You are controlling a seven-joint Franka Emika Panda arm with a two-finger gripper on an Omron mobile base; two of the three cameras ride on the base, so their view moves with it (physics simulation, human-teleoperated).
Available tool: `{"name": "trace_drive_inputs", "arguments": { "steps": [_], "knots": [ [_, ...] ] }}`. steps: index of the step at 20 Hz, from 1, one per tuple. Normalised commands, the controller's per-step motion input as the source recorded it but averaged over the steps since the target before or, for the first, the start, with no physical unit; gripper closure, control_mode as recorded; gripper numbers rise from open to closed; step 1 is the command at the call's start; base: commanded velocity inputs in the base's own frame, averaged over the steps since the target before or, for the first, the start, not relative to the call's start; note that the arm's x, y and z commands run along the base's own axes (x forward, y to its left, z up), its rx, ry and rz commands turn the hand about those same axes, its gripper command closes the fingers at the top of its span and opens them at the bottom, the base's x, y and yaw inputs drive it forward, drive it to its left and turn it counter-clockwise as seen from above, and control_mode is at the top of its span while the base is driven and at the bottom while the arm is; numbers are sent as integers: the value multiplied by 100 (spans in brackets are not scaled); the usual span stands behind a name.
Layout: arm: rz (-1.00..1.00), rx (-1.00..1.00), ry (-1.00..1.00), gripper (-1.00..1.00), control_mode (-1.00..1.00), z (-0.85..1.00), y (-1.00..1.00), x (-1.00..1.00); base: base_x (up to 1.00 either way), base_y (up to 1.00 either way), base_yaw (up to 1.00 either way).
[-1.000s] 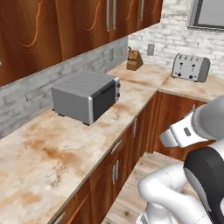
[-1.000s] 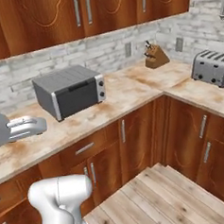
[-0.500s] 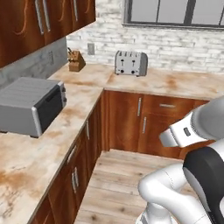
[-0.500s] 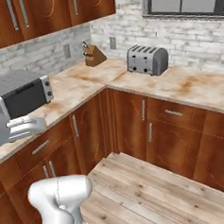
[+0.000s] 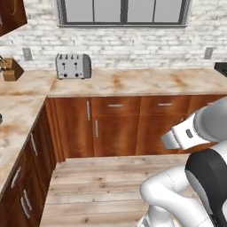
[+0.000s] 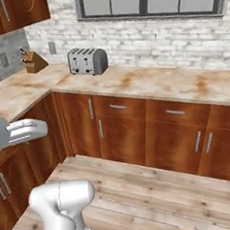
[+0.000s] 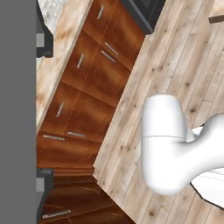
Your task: Close all open cabinet doors.
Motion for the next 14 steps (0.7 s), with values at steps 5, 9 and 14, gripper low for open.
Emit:
{"name": "trace_drive_inputs", "arguments": {
  "steps": [5, 9, 14],
  "knots": [
    [0, 0, 0, -100, 100, 0, 0, 0, -17, -58, -46],
    [0, 0, 0, -100, 100, 0, 0, 0, -16, -59, -45],
    [0, 0, 0, -100, 100, 0, 0, 0, -8, -64, -43]
  ]
}}
